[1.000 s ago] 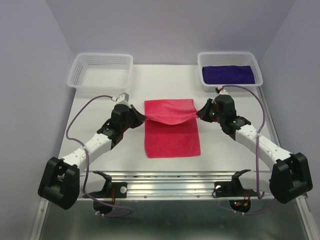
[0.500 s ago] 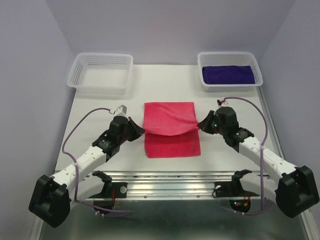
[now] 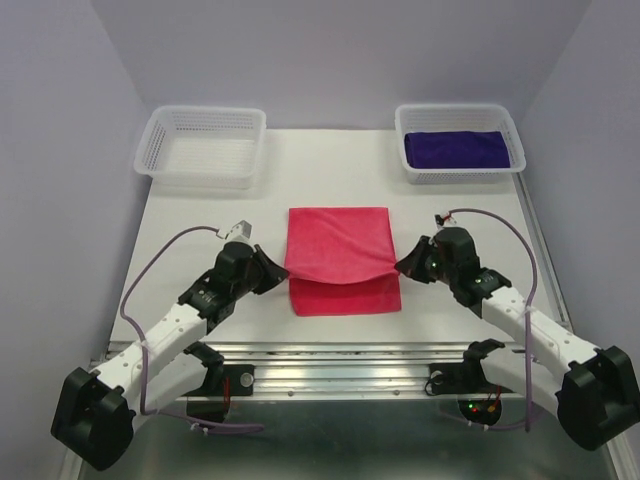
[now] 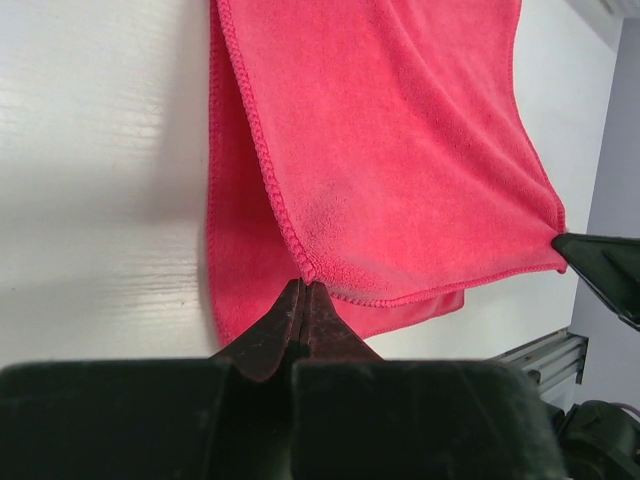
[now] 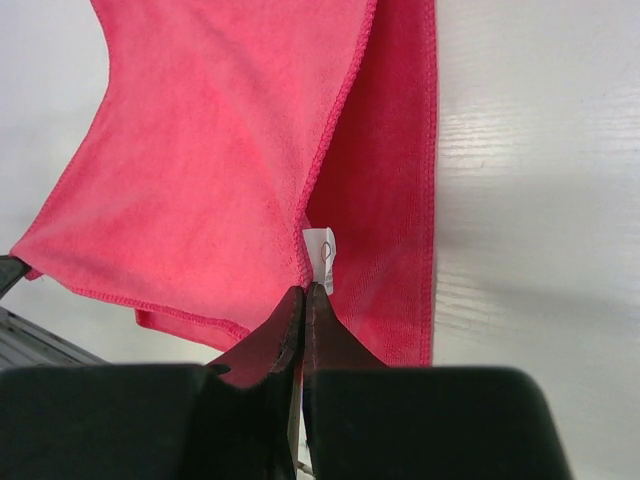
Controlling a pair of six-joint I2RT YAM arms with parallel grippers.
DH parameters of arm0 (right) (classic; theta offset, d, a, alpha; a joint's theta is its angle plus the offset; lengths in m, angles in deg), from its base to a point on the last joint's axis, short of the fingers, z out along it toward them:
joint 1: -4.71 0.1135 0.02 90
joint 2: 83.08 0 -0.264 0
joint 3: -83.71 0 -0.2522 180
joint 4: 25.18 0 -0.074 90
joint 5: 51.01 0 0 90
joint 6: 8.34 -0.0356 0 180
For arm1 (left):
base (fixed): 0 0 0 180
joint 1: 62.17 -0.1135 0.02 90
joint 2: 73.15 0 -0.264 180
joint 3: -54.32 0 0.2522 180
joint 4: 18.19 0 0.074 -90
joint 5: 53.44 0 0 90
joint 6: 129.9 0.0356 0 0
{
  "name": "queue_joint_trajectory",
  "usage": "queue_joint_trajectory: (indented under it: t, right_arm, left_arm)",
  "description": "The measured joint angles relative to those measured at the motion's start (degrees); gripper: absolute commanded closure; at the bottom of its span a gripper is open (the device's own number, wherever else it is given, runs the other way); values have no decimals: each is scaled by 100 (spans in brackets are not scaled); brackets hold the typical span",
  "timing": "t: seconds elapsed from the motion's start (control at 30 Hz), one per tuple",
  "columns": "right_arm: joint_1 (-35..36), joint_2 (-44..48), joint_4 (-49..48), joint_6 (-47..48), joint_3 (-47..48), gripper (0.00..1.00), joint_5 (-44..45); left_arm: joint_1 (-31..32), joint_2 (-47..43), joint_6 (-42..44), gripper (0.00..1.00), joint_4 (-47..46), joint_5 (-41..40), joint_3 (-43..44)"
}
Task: Fold and stack the towels
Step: Fold the towel
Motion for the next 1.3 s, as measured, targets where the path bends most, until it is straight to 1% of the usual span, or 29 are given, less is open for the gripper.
queue_joint_trajectory:
  t: [0.1,0.23,0.53,0.8,0.83,0.87,0.9,1.0,1.07,1.1,1.13,1.17,1.2,1.23,1.27,1.3]
  right_arm:
    - [0,37,9,-28,-22,99,-35]
    - [7,94,-2,-98,-52,99,-186]
    - [33,302,122,-195,-472,99,-363]
    - [33,-199,127,-262,-774,99,-354]
    - [33,-232,133,-262,-776,97,-352]
    - [33,-271,122,-262,-776,88,-337]
    - [33,-280,120,-262,-776,85,-334]
    - [33,-299,125,-278,-776,78,-306]
    - [33,-326,136,-278,-776,78,-269]
    - [33,-330,175,-275,-776,76,-223]
    - [33,-326,208,-275,-776,73,-190]
    - [33,-321,251,-271,-774,65,-140]
    - [33,-302,334,-256,-772,62,-63]
    - [33,-271,404,-256,-772,59,-20]
    - [33,-223,503,-210,-769,53,35]
    - [33,-155,621,-212,-765,47,92]
  left_arm:
    - [9,-149,-28,100,31,66,-140]
    - [79,-103,-37,100,90,205,-289]
    - [201,-92,-122,100,81,372,-525]
    - [240,363,-136,100,37,411,-723]
    - [254,398,-136,100,26,411,-723]
    - [256,450,-131,100,-2,417,-723]
    - [258,492,-127,100,-11,424,-723]
    - [260,673,-85,100,-26,483,-723]
    - [262,778,-48,100,-22,525,-723]
    - [264,807,-31,97,-24,540,-723]
    - [264,824,-15,88,-22,555,-723]
    - [267,841,11,69,-17,584,-723]
    - [271,844,37,58,-13,601,-723]
    - [289,841,98,49,4,627,-721]
    - [299,839,94,42,48,664,-706]
    - [306,831,109,37,83,706,-684]
